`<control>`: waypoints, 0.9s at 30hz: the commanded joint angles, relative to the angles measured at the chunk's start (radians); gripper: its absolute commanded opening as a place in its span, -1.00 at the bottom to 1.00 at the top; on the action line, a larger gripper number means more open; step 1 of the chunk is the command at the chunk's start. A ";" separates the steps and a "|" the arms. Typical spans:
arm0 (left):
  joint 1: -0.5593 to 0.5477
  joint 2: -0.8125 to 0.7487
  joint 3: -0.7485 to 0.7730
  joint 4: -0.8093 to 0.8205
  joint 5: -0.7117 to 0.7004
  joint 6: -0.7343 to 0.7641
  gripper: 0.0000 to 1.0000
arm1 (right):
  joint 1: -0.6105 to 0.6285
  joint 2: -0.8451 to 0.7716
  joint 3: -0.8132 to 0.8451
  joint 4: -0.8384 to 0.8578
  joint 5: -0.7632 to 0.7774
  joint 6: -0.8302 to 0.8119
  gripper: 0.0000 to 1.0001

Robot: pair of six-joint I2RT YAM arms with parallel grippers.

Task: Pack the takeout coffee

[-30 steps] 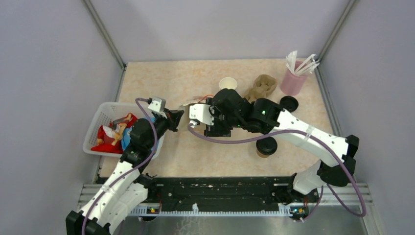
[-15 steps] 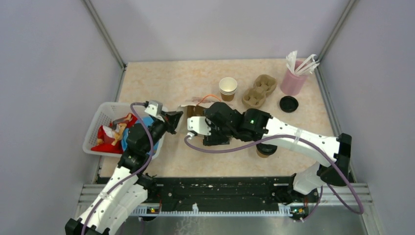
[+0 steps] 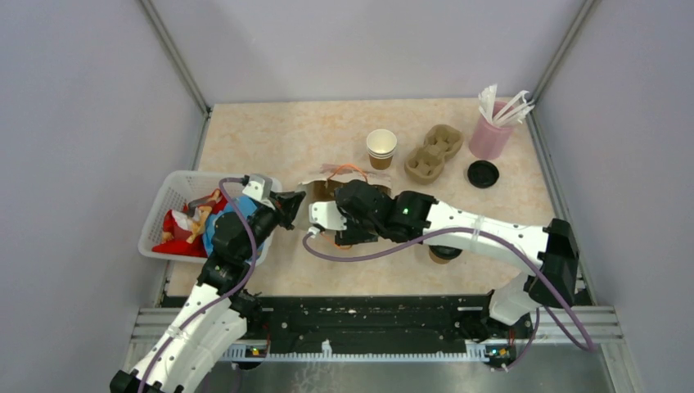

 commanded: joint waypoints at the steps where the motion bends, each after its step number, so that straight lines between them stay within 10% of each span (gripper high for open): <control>1: -0.003 -0.016 0.002 0.059 0.026 -0.003 -1.00 | 0.006 0.030 0.017 0.061 0.006 -0.010 0.12; 27: -0.040 -0.045 -0.059 0.022 0.044 -0.065 -1.00 | -0.137 -0.033 -0.230 0.435 0.042 -0.070 0.11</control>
